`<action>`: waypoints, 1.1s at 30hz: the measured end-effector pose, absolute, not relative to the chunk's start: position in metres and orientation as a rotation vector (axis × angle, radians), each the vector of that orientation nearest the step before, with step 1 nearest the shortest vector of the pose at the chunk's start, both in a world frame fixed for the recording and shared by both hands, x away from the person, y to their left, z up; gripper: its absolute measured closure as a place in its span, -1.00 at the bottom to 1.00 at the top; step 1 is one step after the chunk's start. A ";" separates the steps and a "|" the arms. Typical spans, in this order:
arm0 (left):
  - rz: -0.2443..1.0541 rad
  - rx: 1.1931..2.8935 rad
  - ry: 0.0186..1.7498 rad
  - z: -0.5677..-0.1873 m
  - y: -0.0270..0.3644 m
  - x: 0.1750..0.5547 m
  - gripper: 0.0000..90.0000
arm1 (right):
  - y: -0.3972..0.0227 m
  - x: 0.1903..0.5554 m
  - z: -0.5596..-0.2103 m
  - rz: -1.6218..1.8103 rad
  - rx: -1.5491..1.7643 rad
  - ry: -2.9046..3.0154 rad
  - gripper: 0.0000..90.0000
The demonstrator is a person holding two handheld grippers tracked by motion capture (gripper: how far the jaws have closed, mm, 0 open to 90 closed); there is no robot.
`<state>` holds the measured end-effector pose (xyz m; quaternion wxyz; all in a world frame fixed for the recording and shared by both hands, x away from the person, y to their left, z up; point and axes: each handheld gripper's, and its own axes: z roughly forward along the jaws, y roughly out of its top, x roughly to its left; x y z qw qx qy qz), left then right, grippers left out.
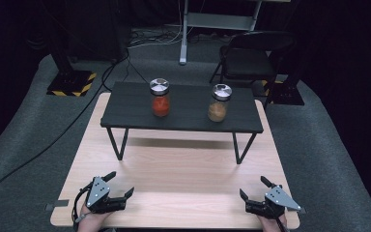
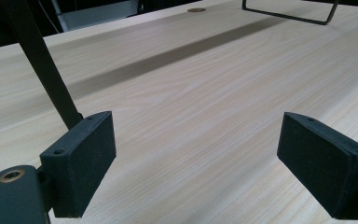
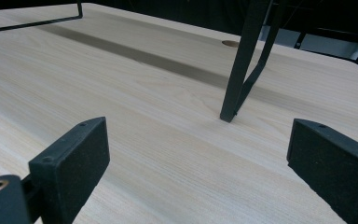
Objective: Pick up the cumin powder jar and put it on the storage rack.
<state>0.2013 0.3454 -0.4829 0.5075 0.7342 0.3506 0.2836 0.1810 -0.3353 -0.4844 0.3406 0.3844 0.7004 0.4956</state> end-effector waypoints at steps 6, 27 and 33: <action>0.689 1.768 0.848 -0.483 0.345 0.200 -0.75 | -0.337 0.183 -0.484 1.302 1.012 1.825 -0.89; 0.687 1.767 0.843 -0.483 0.346 0.198 -0.75 | -0.333 0.185 -0.483 1.283 1.002 1.830 -0.88; 0.673 1.766 0.848 -0.483 0.348 0.199 -0.75 | -0.334 0.185 -0.483 1.288 1.007 1.828 -0.88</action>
